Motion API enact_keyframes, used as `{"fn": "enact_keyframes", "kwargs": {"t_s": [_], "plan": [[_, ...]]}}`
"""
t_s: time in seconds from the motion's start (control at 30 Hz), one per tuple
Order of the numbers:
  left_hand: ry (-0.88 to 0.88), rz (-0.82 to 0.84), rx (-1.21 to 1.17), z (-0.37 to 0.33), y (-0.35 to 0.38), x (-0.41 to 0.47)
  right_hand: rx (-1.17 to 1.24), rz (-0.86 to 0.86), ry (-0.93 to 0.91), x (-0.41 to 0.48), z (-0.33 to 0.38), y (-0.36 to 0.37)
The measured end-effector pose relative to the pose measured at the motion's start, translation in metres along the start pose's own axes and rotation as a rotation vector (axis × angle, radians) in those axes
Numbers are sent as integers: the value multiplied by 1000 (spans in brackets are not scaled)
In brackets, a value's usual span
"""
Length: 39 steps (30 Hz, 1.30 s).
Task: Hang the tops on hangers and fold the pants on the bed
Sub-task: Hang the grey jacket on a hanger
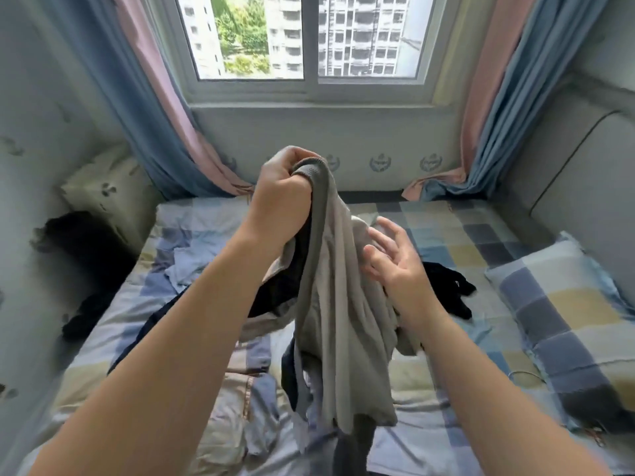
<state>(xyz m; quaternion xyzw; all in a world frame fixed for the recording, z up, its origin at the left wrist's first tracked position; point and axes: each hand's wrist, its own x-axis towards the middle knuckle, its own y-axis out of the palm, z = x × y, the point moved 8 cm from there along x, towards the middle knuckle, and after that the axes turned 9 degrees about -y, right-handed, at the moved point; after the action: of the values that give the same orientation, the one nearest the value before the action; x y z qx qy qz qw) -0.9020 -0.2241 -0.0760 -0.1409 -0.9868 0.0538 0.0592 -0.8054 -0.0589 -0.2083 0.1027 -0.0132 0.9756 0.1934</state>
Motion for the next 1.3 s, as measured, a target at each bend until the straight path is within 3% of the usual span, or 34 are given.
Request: {"fn": "enact_keyframes", "kwargs": {"t_s": [0.07,0.17,0.27,0.53,0.63,0.87,0.97,1.07,1.2,1.3], "plan": [[38,20,-4,-21,-16,6,-29,85,-146,5,42,33],[47,41,53,-34,-36,10,-125,67,-356,2,89,72],[35,77,86,-24,-55,12,-239,60,-429,-1,102,109],[-5,40,167,21,-117,25,-566,96,-267,12,42,189],[-41,44,162,41,-136,29,-646,156,-127,11,9,213],[-125,39,332,106,-210,43,-513,-8,-70,20,-15,197],[-210,56,403,144,-229,47,-475,25,-95,35,8,196],[-151,209,496,151,-207,35,-422,123,-144,45,34,218],[-202,569,148,160,-161,15,-385,180,-210,58,57,242],[-78,369,102,152,-167,26,-361,210,-254,67,62,247]]}}
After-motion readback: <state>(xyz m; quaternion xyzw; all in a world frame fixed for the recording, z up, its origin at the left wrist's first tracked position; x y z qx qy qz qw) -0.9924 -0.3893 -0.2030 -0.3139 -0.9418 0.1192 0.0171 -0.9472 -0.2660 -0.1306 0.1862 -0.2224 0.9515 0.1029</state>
